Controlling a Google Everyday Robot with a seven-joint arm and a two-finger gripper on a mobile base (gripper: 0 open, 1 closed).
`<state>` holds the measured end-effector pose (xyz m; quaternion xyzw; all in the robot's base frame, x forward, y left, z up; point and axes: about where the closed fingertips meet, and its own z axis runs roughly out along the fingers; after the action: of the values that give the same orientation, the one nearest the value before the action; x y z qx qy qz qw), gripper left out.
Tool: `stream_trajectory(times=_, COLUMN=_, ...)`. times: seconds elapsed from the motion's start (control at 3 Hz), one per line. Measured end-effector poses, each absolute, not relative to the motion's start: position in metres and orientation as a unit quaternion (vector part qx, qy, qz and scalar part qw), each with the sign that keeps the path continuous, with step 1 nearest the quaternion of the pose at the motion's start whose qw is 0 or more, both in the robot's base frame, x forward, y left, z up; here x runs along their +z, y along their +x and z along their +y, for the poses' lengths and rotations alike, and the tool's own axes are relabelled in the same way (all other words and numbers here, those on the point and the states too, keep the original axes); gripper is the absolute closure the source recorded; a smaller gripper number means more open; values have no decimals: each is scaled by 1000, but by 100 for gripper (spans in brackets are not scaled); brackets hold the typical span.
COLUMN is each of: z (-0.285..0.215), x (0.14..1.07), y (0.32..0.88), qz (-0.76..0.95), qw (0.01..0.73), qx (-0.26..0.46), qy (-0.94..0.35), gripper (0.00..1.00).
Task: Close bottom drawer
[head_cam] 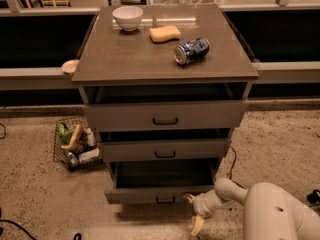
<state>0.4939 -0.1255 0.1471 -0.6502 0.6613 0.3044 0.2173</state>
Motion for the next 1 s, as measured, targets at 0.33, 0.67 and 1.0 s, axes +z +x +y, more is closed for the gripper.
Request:
stream_trajectory(times=0.33, z=-134, x=139, y=530, qz=655, qw=245, qx=275, qy=-659, gripper=16)
stream_trajectory(times=0.67, z=-150, x=139, y=575, qz=664, qw=288, qx=223, qy=-653, gripper=48)
stream_trajectory(times=1.0, z=-161, x=142, y=599, qz=671, qw=315, qx=193, qy=-643, gripper=72)
